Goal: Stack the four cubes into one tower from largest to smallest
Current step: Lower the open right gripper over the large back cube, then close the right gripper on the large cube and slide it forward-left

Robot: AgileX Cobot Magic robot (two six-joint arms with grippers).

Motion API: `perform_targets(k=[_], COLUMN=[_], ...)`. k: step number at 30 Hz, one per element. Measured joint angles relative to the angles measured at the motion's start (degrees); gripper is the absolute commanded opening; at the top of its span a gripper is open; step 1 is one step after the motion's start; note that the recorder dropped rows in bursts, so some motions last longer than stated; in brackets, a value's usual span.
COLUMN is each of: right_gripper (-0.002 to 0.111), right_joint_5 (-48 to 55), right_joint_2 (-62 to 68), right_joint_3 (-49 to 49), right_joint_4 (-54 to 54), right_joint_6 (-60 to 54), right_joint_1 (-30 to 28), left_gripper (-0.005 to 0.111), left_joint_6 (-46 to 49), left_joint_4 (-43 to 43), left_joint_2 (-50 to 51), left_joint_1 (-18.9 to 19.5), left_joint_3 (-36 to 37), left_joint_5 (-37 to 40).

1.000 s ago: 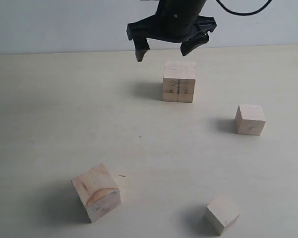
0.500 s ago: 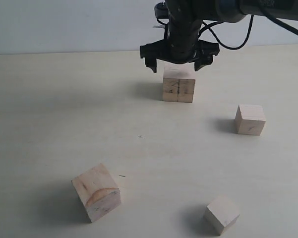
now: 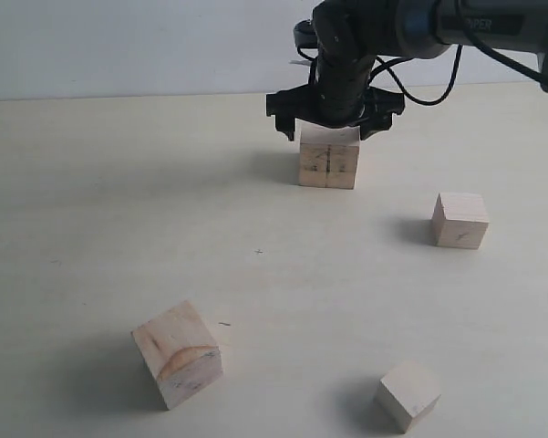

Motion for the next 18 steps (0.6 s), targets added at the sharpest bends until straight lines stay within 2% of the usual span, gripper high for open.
perform_targets(k=[2, 6, 9, 13, 18], right_gripper=[0.079, 0.060, 0.051, 0.051, 0.051], right_joint_5=[0.7, 2.4, 3.3, 4.1, 7.7], right_joint_2=[0.0, 0.0, 0.0, -0.3, -1.3], right_joint_3=[0.0, 0.0, -0.2, -0.2, -0.6], right_joint_4=[-0.2, -0.2, 0.2, 2.8, 11.8], right_joint_6=[0.0, 0.1, 0.1, -0.3, -4.6], right_joint_1=[0.0, 0.0, 0.0, 0.0, -0.2], left_gripper=[0.000, 0.000, 0.000, 0.000, 0.000], left_joint_6=[0.0, 0.0, 0.0, 0.0, 0.0], left_joint_4=[0.0, 0.0, 0.0, 0.0, 0.0], left_joint_2=[0.0, 0.0, 0.0, 0.0, 0.0], left_joint_1=[0.0, 0.0, 0.0, 0.0, 0.0], left_joint_3=[0.0, 0.0, 0.0, 0.0, 0.0], left_joint_5=[0.0, 0.0, 0.0, 0.1, 0.1])
